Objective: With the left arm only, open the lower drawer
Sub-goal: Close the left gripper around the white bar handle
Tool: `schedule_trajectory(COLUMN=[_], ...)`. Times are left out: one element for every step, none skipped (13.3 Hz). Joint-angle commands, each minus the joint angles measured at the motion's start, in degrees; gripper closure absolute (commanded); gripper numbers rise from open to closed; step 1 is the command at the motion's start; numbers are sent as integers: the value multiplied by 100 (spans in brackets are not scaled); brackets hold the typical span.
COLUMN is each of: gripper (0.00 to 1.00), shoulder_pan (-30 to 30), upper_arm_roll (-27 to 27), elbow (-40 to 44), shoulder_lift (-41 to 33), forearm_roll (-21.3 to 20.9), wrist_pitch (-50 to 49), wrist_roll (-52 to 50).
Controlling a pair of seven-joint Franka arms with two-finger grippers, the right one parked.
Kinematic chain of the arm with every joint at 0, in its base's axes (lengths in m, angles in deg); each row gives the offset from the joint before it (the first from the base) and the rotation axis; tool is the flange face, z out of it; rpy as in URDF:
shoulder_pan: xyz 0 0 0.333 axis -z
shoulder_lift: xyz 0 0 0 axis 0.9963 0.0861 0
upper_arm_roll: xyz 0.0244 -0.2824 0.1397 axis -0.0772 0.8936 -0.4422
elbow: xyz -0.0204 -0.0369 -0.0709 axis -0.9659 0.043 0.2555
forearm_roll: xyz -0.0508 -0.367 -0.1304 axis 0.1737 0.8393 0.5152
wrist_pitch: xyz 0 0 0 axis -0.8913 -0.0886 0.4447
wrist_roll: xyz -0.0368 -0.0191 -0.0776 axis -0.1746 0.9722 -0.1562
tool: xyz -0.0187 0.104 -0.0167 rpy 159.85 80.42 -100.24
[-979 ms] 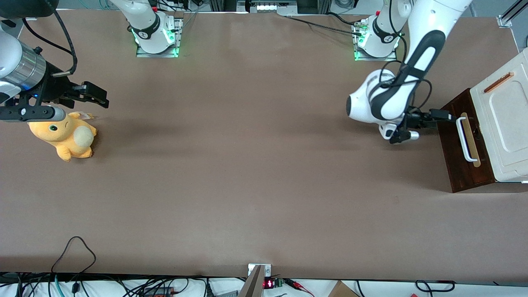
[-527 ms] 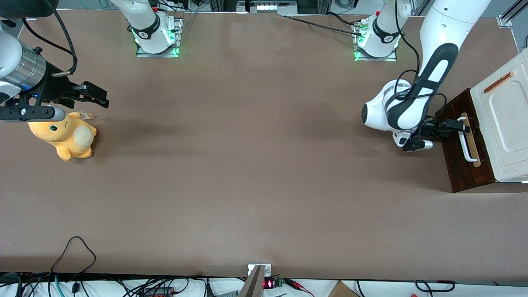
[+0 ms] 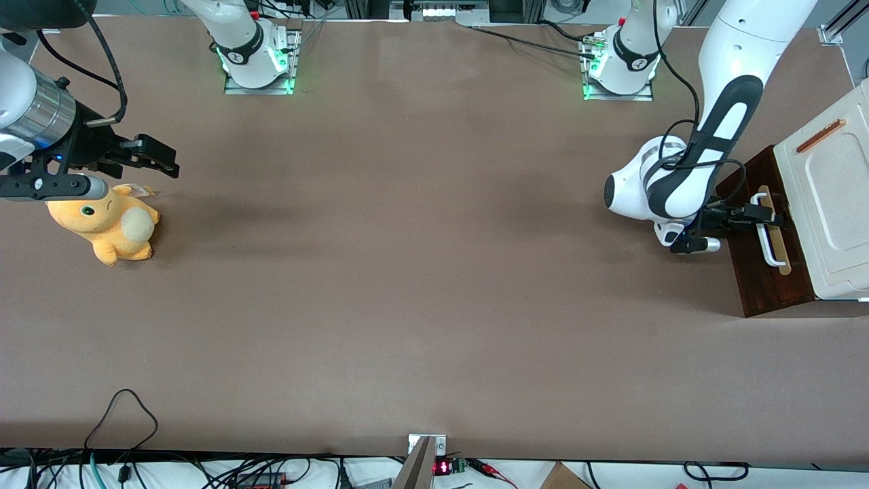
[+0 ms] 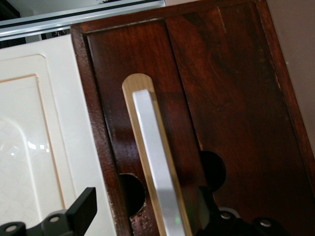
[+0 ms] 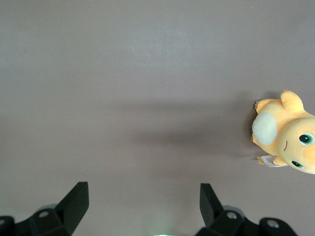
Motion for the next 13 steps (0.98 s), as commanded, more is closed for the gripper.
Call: schedule_trajectory(gripper=[13, 13, 13, 19, 21, 22, 24, 27, 27, 30, 35, 41, 43], shoulder_pan=[-30, -21, -29, -30, -30, -30, -30, -30, -30, -30, -30, -30, -30], upper_arm_roll=[-66, -101, -101, -101, -110, -110, -118, -119, -127, -127, -136, -136, -154], elbow=[143, 143, 143, 143, 143, 143, 143, 143, 143, 143, 143, 143, 143], shoulder_lift=[160, 186, 186, 186, 186, 195, 204, 204, 213, 213, 221, 222, 230], forearm_roll=[-143, -169, -178, -178, -178, -178, -178, -187, -187, -187, -187, -178, -187], wrist_pitch=[-4, 5, 5, 14, 14, 14, 14, 14, 14, 14, 22, 22, 22], wrist_roll=[105, 113, 122, 122, 122, 122, 131, 131, 131, 131, 131, 131, 131])
